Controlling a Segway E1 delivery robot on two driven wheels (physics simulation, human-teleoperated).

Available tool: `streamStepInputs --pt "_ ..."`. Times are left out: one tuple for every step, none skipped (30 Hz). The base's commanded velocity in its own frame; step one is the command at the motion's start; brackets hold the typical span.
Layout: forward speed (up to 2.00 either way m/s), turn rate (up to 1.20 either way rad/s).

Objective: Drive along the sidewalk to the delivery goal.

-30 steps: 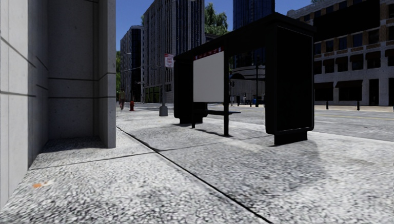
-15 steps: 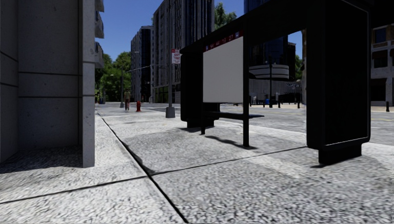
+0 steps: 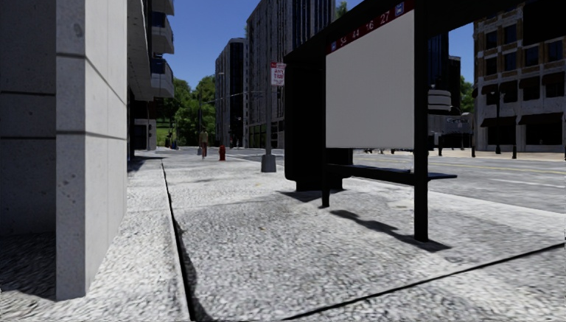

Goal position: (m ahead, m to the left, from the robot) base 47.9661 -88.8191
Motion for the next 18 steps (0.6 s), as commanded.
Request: streamStepInputs --pt "2.0 0.25" --pt "2.0 0.36" --pt "2.0 0.4" --pt "2.0 0.41" --pt "2.0 0.41" --pt "2.0 0.46" --pt "2.0 0.48" --pt "2.0 0.49" --pt "2.0 0.49" --pt "2.0 0.49" --pt "2.0 0.5" --pt "2.0 0.5" --pt "2.0 0.5" --pt "2.0 0.5" --pt "2.0 0.5" --pt "2.0 0.5" --pt "2.0 0.5" --pt "2.0 0.5"
